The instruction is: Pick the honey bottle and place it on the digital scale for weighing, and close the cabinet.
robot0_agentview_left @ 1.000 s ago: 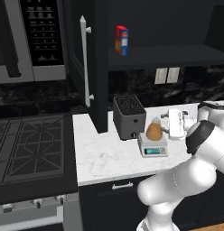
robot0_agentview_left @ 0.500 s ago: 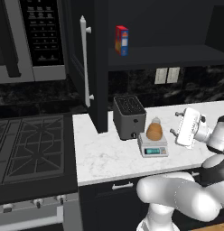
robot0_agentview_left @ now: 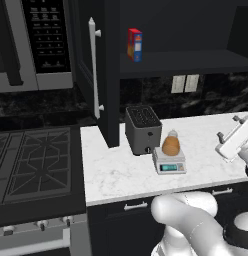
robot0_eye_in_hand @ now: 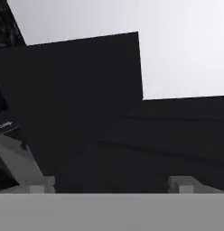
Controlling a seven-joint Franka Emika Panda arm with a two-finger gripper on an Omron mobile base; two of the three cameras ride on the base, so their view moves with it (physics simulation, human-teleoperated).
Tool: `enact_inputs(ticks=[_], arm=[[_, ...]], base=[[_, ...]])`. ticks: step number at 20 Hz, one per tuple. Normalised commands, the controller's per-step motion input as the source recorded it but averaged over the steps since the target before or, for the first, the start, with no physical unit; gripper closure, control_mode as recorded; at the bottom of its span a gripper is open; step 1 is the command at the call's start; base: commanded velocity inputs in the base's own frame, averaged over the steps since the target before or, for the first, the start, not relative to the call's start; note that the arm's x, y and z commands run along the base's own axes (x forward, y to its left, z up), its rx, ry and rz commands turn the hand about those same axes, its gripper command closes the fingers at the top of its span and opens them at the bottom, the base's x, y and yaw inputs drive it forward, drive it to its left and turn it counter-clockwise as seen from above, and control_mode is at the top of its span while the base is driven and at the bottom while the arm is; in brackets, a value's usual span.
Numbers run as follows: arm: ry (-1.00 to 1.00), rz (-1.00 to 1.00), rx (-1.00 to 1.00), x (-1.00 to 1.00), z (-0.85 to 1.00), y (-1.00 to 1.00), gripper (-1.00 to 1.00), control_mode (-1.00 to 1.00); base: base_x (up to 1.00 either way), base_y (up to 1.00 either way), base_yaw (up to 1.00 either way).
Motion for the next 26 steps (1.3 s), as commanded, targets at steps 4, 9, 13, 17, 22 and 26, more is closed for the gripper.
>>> enact_inputs(ticks=[4,9,13,17,22,26], arm=[[-0.38,0.00,0.18,-0.57,0.58,-0.73,-1.00,-1.00],[-0.31,-0.01,0.27,-0.33,0.34,-0.75,-1.00,-1.00],[-0.26,0.00,0.29,-0.18,0.38,-0.96,-1.00,-1.00],[-0.11,-0.02,0.23,-0.45,0.59,-1.00,-1.00,-1.00],[0.09,-0.04,0.17,-0.78,0.35,-1.00,-1.00,-1.00],[0.34,-0.06,0.06,-0.51,0.07,-0.69,-1.00,-1.00]], base=[[0.00,0.00,0.00],[0.00,0.00,0.00],[0.00,0.00,0.00],[0.00,0.00,0.00],[0.00,0.00,0.00],[0.00,0.00,0.00]])
